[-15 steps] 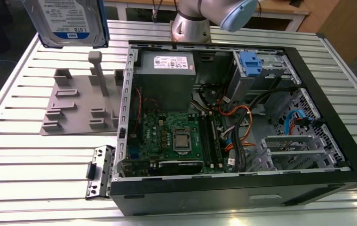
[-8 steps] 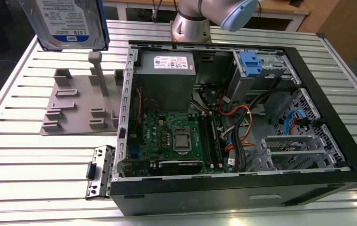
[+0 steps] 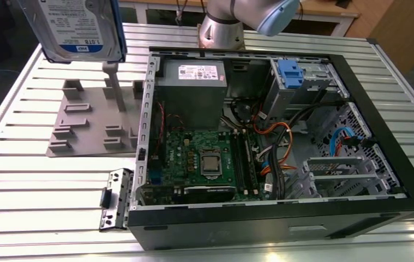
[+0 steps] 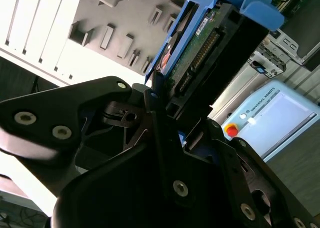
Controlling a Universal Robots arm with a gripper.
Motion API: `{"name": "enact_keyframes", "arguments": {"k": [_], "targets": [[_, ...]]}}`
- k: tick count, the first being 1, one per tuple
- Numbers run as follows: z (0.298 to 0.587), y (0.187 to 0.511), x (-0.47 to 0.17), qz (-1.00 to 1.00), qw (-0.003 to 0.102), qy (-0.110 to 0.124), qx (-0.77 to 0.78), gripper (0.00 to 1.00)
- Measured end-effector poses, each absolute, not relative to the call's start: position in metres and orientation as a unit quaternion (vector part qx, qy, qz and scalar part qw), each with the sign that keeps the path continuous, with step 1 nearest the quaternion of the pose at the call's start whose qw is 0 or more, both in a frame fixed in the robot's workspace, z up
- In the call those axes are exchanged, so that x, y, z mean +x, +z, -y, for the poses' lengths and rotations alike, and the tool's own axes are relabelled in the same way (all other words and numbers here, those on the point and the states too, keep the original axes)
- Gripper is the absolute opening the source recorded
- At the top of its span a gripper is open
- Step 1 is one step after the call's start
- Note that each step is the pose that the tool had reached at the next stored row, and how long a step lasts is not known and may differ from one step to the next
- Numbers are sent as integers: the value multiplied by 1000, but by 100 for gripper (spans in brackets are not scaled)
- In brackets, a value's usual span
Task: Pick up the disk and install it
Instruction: 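Pick up the disk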
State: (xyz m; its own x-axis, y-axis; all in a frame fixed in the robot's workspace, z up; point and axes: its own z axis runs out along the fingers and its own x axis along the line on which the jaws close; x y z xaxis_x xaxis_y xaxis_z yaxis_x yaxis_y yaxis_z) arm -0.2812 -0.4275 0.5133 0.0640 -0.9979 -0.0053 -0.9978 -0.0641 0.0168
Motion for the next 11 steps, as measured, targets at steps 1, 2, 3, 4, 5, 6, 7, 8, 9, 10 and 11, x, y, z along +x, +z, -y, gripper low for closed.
{"name": "enact_keyframes", "arguments": {"k": [1,2,3,4,5,6,7,8,9,10,11], "targets": [[429,513,-281,684,4,-8,729,36],[430,513,-281,684,4,-8,729,36],[431,513,-281,684,4,-8,729,36],[432,513,-281,684,4,-8,729,36],[434,513,-280,684,4,-8,729,36],[435,513,-280,684,4,-8,729,36],[437,513,-280,684,4,-8,729,36],[438,513,-280,684,4,-8,729,36],[440,513,-280,684,4,-8,729,36],[443,513,-279,684,4,-8,729,36],[445,513,-279,684,4,-8,729,36]]}}
